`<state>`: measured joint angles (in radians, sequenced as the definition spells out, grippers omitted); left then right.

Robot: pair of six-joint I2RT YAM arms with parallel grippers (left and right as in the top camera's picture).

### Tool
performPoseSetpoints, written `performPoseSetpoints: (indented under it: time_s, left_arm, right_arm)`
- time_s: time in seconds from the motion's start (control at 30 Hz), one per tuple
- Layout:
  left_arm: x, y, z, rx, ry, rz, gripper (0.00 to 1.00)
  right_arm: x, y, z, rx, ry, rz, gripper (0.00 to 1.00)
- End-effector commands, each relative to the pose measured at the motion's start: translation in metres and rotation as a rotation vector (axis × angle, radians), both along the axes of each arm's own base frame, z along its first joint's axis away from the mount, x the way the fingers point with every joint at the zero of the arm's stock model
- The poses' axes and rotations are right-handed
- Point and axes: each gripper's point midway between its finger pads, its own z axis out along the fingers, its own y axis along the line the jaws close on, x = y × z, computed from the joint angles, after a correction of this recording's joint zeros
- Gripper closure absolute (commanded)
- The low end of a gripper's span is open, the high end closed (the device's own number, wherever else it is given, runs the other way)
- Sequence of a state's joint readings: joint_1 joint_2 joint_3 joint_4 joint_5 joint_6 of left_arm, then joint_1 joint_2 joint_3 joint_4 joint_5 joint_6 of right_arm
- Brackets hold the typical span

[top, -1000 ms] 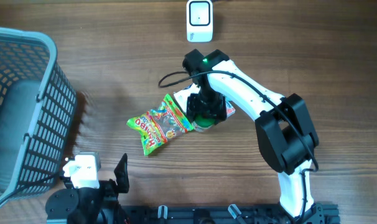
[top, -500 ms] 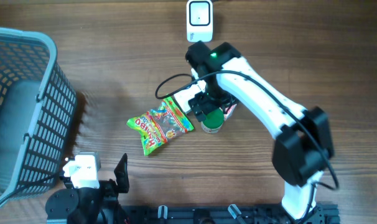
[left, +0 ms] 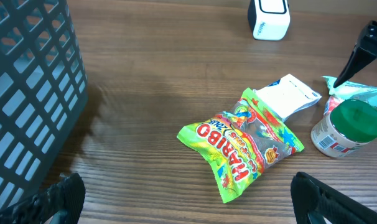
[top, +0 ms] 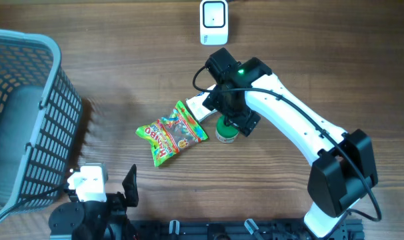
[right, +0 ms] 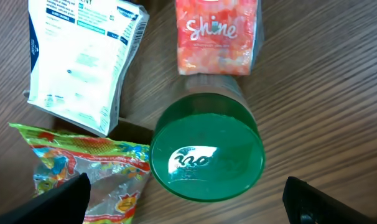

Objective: Scan the item barcode
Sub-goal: 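Close the right gripper around the bottle's green cap, then lift the bottle and tilt it sideways with the right gripper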

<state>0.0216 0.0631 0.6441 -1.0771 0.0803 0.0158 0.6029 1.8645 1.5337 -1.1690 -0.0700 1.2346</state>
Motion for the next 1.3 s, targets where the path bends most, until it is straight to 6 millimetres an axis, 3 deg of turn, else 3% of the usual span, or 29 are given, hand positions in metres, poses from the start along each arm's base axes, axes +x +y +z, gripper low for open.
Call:
performPoseSetpoints:
  time_s: [0.0, 0.23, 0.4, 0.53, 0.63, 0.7, 0.77, 0.9, 1.0, 1.1, 1.17, 1.27]
  left_arm:
    - [0.001, -0.003, -0.003, -0.021, 0.010, -0.008, 0.00]
    - [0.001, -0.003, -0.003, -0.021, 0.010, -0.008, 0.00]
    - [0.001, -0.003, -0.003, -0.021, 0.010, -0.008, 0.00]
    - [0.001, -0.003, -0.003, -0.021, 0.010, -0.008, 0.00]
    - [0.001, -0.003, -0.003, -0.021, 0.010, -0.009, 0.00]
    - [0.001, -0.003, -0.002, -0.021, 0.010, -0.009, 0.00]
    - [0.001, -0.003, -0.003, -0.021, 0.010, -0.009, 0.00]
    - [0.001, -0.003, -0.002, -0.021, 0.010, -0.008, 0.00]
    - [0.001, -0.003, -0.003, -0.021, 0.010, -0.008, 0.00]
    - [0.001, -0.003, -0.003, -0.021, 0.010, -0.008, 0.00]
    - [0.001, -0.003, -0.003, -0.021, 0.010, -0.008, 0.00]
    - [0.001, -0.003, -0.003, -0.021, 0.010, -0.008, 0.00]
  right_arm:
    - [0.000, -0.004, -0.018, -0.042, 0.032, -0.023, 0.00]
    - [-0.011, -0.004, -0.071, -0.103, 0.179, -0.022, 0.00]
    - [-0.005, -0.002, -0.089, -0.094, 0.155, 0.026, 0.01]
    - [-0.025, -0.008, -0.113, -0.086, 0.203, 0.020, 0.08]
    - [-0.028, -0.011, -0.115, -0.092, 0.212, 0.028, 0.16]
    - [-0.029, -0.010, -0.115, -0.088, 0.218, 0.044, 0.27]
    - [-0.032, -0.003, -0.113, -0.038, 0.230, 0.124, 0.34]
    - [-0.034, 0.006, -0.100, 0.033, 0.233, 0.407, 0.34]
    - [-0.034, 0.007, -0.074, 0.055, 0.247, 0.645, 0.35]
    - [-0.038, 0.024, -0.046, 0.176, 0.247, 0.801, 0.35]
    - [-0.044, 0.037, -0.023, 0.285, 0.251, 0.889, 0.35]
    - [-0.064, 0.040, -0.003, 0.394, 0.306, 0.988, 0.37]
